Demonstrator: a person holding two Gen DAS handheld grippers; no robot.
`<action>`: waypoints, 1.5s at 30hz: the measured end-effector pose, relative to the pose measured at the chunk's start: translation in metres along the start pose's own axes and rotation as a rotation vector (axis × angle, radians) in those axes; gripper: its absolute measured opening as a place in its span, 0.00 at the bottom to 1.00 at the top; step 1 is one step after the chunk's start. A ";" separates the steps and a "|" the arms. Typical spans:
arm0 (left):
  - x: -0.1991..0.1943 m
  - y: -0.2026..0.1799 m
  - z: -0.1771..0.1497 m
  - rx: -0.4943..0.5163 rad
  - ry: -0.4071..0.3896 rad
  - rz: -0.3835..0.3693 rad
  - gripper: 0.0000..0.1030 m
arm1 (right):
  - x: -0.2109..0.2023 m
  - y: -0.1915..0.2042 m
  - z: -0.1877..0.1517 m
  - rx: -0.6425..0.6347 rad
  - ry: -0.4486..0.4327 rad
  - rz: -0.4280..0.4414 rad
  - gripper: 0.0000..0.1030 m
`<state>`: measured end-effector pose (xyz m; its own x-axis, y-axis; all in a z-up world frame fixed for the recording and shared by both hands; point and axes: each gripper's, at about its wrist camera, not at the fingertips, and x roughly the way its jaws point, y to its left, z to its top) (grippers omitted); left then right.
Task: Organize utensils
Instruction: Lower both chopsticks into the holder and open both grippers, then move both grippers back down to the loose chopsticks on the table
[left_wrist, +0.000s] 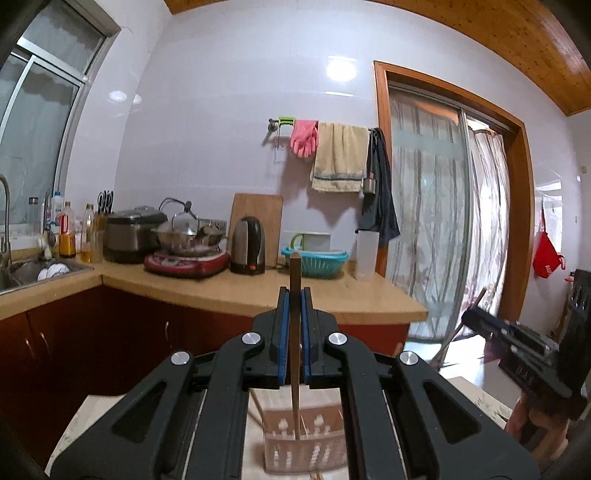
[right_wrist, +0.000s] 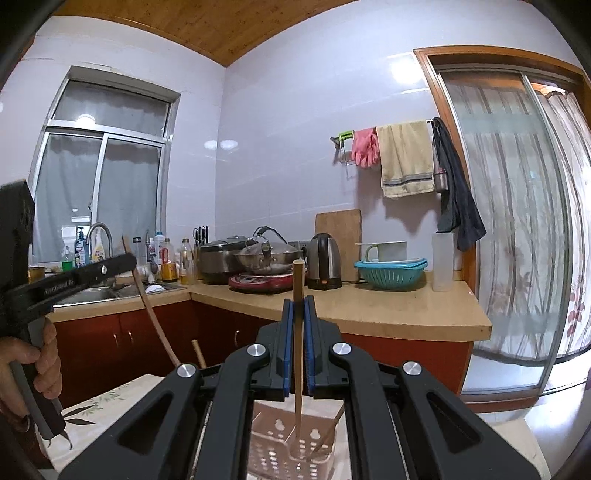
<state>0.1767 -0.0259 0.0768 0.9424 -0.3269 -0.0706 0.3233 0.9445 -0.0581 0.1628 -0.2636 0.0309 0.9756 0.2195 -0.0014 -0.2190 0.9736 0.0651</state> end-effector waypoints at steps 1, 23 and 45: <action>0.006 0.000 -0.001 0.000 -0.004 0.004 0.06 | 0.003 -0.001 -0.001 0.000 0.003 -0.002 0.06; 0.087 0.011 -0.083 -0.003 0.170 0.030 0.33 | 0.061 -0.004 -0.064 -0.013 0.200 -0.020 0.33; -0.005 -0.002 -0.078 0.039 0.134 0.053 0.59 | -0.013 0.021 -0.047 -0.068 0.160 -0.052 0.39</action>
<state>0.1643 -0.0290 -0.0005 0.9393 -0.2750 -0.2052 0.2786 0.9603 -0.0119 0.1446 -0.2435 -0.0144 0.9720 0.1706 -0.1616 -0.1740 0.9847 -0.0066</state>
